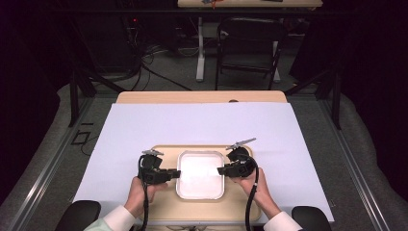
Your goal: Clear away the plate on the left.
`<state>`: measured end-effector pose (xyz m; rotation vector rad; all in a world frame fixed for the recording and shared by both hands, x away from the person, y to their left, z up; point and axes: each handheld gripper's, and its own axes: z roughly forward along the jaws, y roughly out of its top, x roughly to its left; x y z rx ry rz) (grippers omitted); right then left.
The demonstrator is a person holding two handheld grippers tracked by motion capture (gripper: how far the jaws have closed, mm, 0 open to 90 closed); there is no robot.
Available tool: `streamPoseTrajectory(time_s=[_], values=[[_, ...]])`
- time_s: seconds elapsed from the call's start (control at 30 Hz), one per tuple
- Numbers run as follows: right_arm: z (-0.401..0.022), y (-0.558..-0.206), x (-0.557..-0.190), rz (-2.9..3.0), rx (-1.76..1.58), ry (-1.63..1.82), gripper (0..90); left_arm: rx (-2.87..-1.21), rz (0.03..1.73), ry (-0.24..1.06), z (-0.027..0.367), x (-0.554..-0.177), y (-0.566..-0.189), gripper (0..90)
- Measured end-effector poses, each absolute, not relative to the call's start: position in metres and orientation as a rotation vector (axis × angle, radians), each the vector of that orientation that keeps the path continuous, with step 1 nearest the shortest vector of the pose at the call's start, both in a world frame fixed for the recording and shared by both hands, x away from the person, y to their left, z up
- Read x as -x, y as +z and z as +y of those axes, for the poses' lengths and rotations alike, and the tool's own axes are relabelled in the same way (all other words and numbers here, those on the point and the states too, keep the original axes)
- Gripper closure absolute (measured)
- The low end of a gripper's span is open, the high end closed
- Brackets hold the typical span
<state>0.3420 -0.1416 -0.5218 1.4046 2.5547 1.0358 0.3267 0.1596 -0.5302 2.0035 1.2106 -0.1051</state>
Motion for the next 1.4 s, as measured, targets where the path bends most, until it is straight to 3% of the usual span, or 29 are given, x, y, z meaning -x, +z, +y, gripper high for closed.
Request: streamPoseTrajectory(time_s=[1.4], values=[[-0.132,-0.539,-0.358,2.596,-1.426,0.945,61.0,-2.032,1.256,-0.085,0.157,-0.334,-0.543,76.3]])
